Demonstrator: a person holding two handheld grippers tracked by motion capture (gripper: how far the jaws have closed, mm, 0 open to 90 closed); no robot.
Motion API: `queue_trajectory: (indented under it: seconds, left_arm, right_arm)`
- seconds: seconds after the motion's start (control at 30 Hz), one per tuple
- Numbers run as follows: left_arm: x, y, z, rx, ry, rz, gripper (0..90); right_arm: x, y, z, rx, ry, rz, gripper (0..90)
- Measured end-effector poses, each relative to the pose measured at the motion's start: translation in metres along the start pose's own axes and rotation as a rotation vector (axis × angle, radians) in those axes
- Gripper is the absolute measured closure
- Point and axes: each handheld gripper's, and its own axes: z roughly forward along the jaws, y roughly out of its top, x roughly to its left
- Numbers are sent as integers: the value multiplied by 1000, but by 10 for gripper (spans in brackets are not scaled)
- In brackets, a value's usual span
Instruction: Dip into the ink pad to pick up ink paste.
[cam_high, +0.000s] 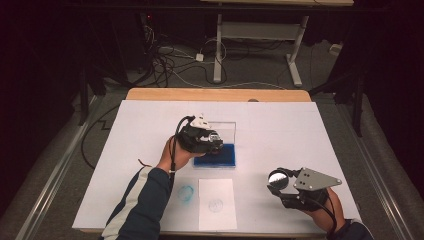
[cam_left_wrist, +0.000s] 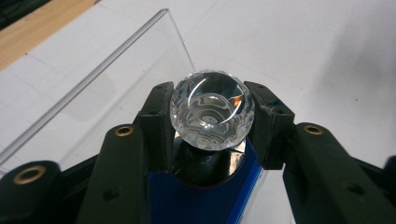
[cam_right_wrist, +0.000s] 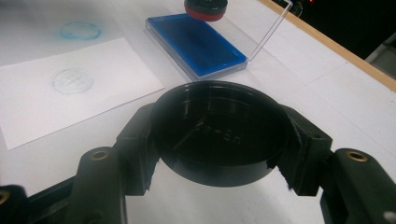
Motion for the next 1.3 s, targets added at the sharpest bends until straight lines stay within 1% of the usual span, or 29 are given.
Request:
queue_trajectory:
  seconds: [0.2, 0.27, 0.37, 0.43, 0.57, 0.7, 1.03, 1.17, 1.3]
  left_arm:
    - [1, -8, 15, 43, -9, -12, 542]
    - [3, -12, 19, 52, -20, -24, 542]
    - [5, -16, 23, 66, -23, -33, 542]
    - [6, -17, 24, 54, -26, -43, 542]
    - [5, -17, 25, 54, -24, -36, 542]
    - [7, -21, 25, 32, -39, -59, 543]
    - [7, -21, 26, 30, -42, -62, 543]
    - [6, -20, 25, 45, -33, -47, 543]
    - [7, -20, 25, 42, -38, -51, 543]
  right_arm:
    - [-1, -1, 0, 4, 1, 0, 390]
    - [-1, -1, 0, 6, 2, 0, 390]
    - [-1, -1, 0, 6, 1, -1, 390]
    - [-1, -1, 0, 6, 2, -1, 390]
    - [-1, -1, 0, 6, 4, 0, 390]
    - [0, -1, 0, 7, 4, -3, 390]
    - [0, 0, 0, 6, 5, -6, 390]
    - [0, 0, 1, 7, 6, -5, 390]
    - [1, 0, 1, 8, 5, -7, 390]
